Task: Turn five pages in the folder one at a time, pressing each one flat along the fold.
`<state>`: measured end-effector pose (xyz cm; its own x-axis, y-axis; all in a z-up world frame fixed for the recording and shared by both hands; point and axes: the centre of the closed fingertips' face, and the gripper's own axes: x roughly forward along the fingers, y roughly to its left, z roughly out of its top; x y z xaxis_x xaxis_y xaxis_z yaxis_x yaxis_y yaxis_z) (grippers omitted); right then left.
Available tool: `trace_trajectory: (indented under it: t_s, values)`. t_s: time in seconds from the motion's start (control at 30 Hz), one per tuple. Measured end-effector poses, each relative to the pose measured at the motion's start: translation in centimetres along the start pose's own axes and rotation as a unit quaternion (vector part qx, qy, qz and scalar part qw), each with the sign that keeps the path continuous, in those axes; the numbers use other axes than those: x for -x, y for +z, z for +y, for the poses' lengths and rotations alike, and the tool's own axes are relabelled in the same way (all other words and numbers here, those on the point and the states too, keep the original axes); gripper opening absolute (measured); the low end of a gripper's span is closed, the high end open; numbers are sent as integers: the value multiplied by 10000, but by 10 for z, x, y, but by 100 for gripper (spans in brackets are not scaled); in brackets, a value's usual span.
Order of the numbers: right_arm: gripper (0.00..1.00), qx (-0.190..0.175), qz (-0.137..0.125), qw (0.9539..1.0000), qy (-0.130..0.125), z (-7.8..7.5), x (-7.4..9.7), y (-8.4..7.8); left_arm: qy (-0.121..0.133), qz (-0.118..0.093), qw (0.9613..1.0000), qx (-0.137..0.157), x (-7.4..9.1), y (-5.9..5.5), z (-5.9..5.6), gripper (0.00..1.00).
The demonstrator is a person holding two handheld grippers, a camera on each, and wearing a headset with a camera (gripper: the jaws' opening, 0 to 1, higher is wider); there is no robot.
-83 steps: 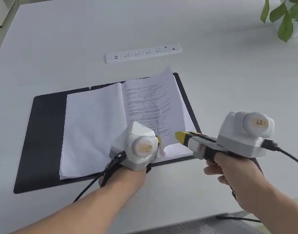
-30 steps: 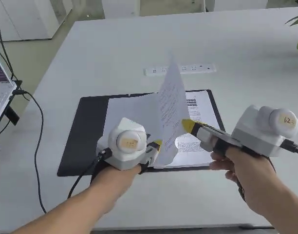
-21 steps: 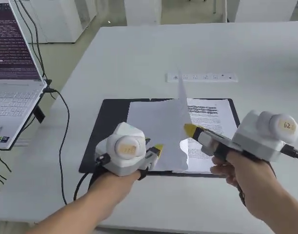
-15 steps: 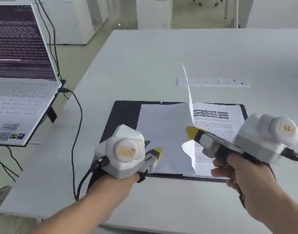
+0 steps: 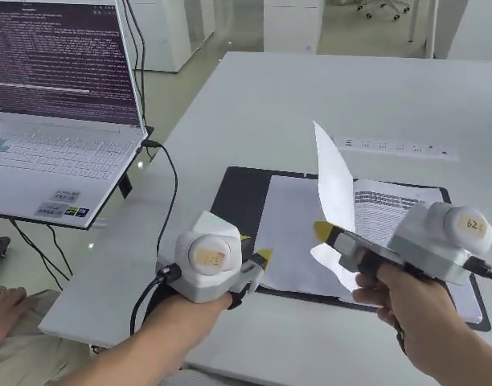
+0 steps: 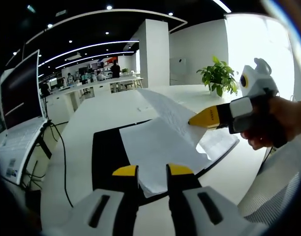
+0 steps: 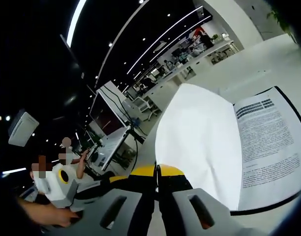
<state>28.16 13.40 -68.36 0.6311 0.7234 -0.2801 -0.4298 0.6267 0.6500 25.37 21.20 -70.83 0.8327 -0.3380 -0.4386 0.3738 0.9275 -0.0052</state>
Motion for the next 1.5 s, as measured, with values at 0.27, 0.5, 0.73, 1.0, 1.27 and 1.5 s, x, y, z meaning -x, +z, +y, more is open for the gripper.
trace_trajectory:
  t_s: [0.27, 0.5, 0.73, 1.0, 1.27, 1.5]
  values:
    - [0, 24, 266, 9996, -37, -5, -24, -16, 137, 30, 9998, 132, 9, -10, 18, 21]
    - [0, 103, 543, 9984, -123, -9, -38, -34, 199, 59, 9995, 237, 13, -18, 25, 21]
    - [0, 177, 861, 9958, -243, -19, -55, -56, 235, 88, 9991, 351, 17, -24, 29, 20]
    - [0, 333, 1309, 9899, -440, -31, -75, -86, 247, 125, 9984, 490, 23, -32, 31, 20]
    - [0, 417, 1570, 9846, -641, -42, -85, -107, 274, 212, 9978, 560, 27, -41, 32, 20]
    - [7, 350, 1663, 9835, -617, -42, -88, -116, 247, 256, 9978, 567, 26, -44, 31, 20]
